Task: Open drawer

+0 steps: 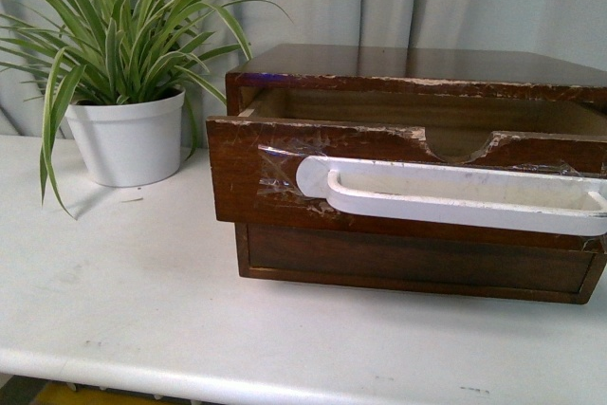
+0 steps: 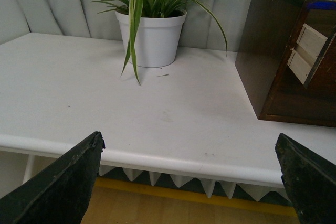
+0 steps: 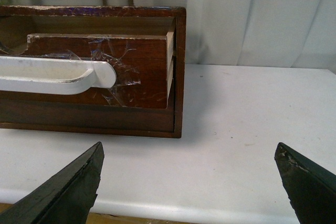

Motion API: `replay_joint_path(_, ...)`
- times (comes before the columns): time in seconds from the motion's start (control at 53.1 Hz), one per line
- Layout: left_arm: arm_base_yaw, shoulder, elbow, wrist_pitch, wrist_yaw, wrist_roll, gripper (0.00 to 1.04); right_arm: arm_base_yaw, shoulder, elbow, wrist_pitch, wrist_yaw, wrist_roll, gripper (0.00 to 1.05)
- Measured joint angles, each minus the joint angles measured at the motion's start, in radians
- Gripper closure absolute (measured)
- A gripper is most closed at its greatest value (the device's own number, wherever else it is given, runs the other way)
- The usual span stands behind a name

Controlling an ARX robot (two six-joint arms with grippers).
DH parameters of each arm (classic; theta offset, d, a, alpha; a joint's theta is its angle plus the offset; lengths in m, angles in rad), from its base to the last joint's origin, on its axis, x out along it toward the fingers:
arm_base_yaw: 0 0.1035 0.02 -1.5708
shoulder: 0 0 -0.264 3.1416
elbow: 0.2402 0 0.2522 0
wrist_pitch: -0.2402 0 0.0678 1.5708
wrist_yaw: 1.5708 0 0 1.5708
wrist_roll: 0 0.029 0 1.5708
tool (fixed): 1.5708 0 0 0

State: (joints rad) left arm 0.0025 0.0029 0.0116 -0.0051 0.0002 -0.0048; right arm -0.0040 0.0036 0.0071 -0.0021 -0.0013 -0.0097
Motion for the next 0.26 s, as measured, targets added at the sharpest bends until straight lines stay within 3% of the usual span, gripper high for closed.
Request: replay_joint_path(0.264,0.0,0.0,0.0,0.0,0.0,0.0,0.06,0.0,0.0,0.0,0.0,0.0,0.0,0.09)
